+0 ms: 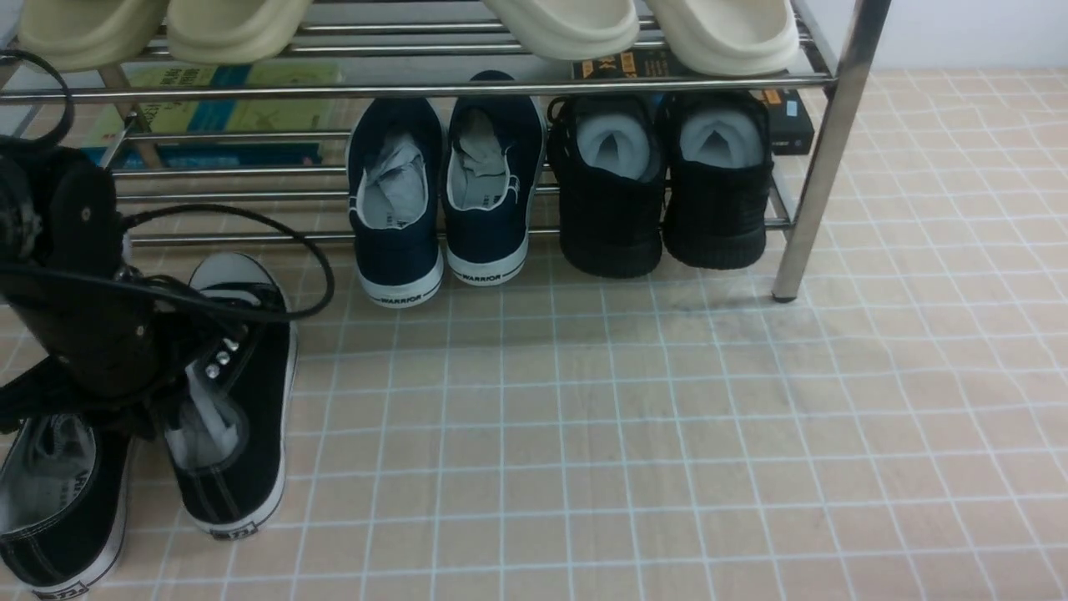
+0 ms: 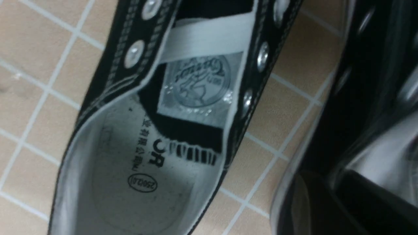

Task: Take the shoes off the shelf from the light coffee tablecloth by hand.

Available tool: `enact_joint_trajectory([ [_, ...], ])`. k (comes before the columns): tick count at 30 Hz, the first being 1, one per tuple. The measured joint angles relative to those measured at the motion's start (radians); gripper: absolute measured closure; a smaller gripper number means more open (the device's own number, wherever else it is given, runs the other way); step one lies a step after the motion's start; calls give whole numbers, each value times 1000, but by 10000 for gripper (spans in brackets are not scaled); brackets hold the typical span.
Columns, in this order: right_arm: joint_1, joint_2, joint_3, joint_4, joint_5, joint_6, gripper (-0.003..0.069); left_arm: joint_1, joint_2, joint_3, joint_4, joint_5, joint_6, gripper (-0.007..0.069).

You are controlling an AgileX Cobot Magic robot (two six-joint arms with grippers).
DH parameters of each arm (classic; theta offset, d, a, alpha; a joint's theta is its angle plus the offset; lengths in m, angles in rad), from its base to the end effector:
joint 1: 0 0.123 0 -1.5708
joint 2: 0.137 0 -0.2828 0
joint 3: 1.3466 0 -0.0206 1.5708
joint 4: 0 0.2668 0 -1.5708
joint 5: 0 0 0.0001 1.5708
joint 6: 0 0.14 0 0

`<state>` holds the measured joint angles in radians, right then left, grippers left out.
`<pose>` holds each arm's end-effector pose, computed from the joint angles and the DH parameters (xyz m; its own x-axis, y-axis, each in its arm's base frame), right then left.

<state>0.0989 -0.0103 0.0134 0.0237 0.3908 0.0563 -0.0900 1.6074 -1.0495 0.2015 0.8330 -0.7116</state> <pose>0.1163 0.0128 0.1593 -0.3078 0.0480 -0.9502 -0.0835 0.9935 0.0772 0.3343 -0.0093 0.1657 -0.8302 -0.4651 -0.3072 -0.4803 0.8766 -0.0294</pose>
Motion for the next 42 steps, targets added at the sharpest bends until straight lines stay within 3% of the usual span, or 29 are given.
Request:
enact_joint_trajectory([
  [3,0,0,0,0,0,0,419,0,-27,-19,0,27,30,373],
  [7,0,0,0,0,0,0,419,0,-116,-71,0,130,127,344],
  [9,0,0,0,0,0,0,419,0,-158,-97,0,182,195,363],
  [12,0,0,0,0,0,0,419,0,-321,-122,-5,355,375,496],
  [14,0,0,0,0,0,0,419,0,-396,-97,-15,377,435,573],
  [17,0,0,0,0,0,1,419,0,-544,-6,-57,378,501,622],
  [19,0,0,0,0,0,1,419,0,-613,65,-89,343,519,624],
  [24,0,0,0,0,0,1,419,0,-928,389,-262,-54,556,624],
  [29,0,0,0,0,0,1,419,0,-1125,563,-309,-312,569,624],
  [42,0,0,0,0,0,2,419,0,-1229,647,-212,-347,574,615],
])
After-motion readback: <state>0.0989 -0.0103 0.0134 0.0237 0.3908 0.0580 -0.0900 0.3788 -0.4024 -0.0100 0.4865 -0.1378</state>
